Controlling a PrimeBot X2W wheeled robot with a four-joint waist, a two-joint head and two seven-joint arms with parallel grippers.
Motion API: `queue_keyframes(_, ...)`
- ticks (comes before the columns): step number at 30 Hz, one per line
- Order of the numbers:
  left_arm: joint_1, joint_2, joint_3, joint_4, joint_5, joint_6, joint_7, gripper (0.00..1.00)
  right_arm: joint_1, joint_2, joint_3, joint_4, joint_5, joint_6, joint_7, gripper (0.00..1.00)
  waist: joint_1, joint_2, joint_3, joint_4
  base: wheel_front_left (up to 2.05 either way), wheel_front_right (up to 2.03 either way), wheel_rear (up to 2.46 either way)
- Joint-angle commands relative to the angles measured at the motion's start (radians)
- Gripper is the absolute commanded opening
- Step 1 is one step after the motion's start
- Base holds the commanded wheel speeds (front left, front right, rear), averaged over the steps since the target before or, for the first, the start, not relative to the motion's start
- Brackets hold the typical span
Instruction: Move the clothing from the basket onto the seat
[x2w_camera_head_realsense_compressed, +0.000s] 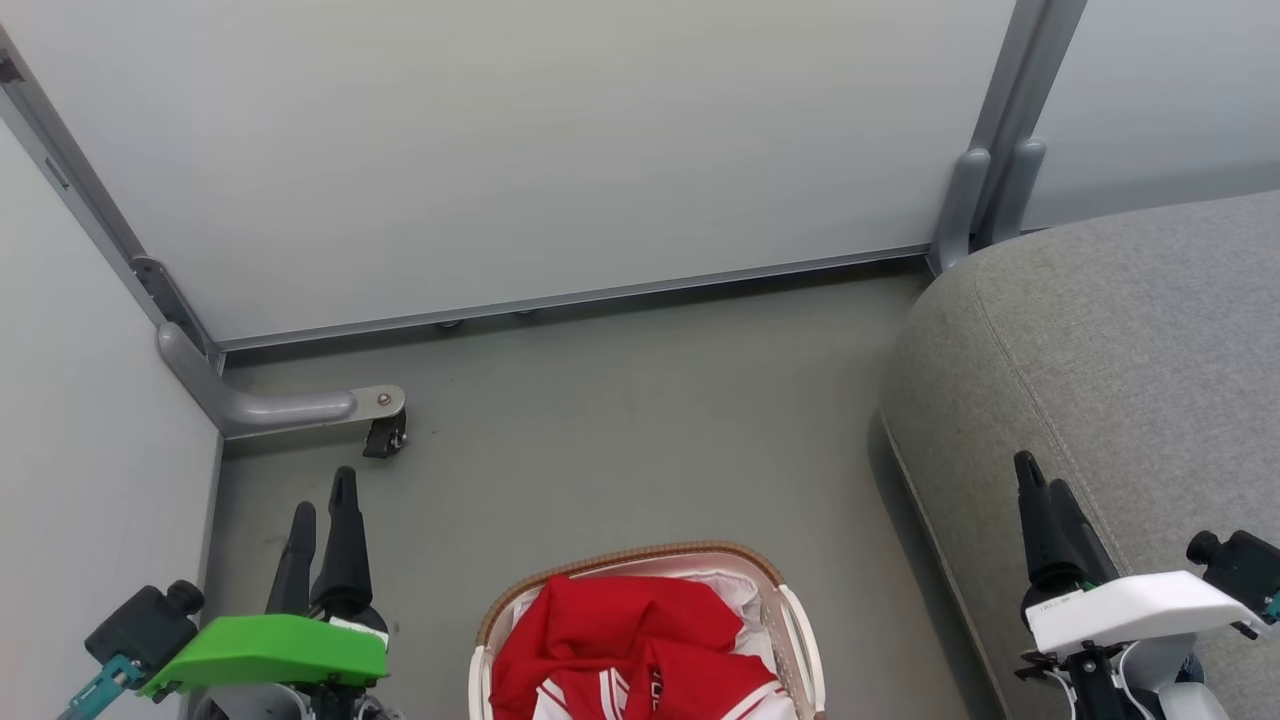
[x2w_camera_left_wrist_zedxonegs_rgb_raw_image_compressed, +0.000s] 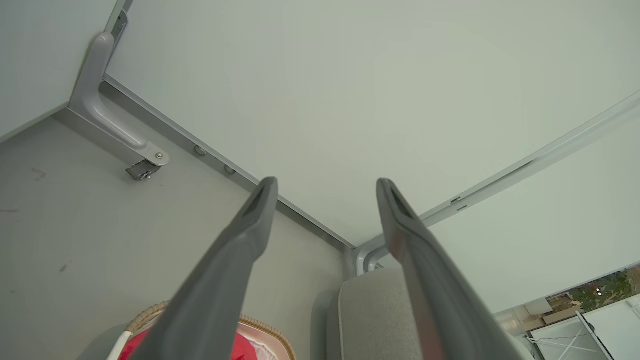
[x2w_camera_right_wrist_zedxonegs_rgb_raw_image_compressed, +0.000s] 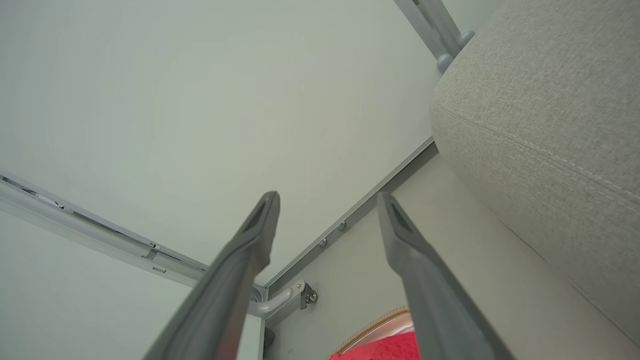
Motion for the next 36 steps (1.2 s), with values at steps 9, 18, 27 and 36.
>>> queue_keyframes(9, 0.026, 0.007, -0.027, -0.001, 0.159, 0.024, -0.036, 1.0, 0.016, -0.009, 0.031, -0.026, -0.187, 0.0, -0.037, 1.0, 0.0, 0.0, -0.003, 0.002, 0.0, 0.0, 0.0)
queue_keyframes(18, 0.04, 0.008, -0.036, 0.028, 0.261, 0.038, -0.062, 1.0, 0.027, -0.011, 0.041, -0.006, -0.289, 0.0, -0.062, 1.0, 0.0, 0.0, -0.005, 0.002, 0.0, 0.0, 0.0)
queue_keyframes(27, 0.054, 0.009, -0.05, 0.036, 0.347, 0.037, -0.085, 1.0, 0.038, -0.012, 0.052, 0.001, -0.386, 0.0, -0.085, 1.0, 0.0, 0.0, -0.009, 0.003, 0.0, 0.0, 0.0)
queue_keyframes(36, 0.072, 0.01, -0.068, 0.052, 0.425, 0.034, -0.107, 1.0, 0.046, -0.013, 0.071, -0.001, -0.483, 0.0, -0.108, 1.0, 0.0, 0.0, -0.014, 0.006, 0.0, 0.0, 0.0)
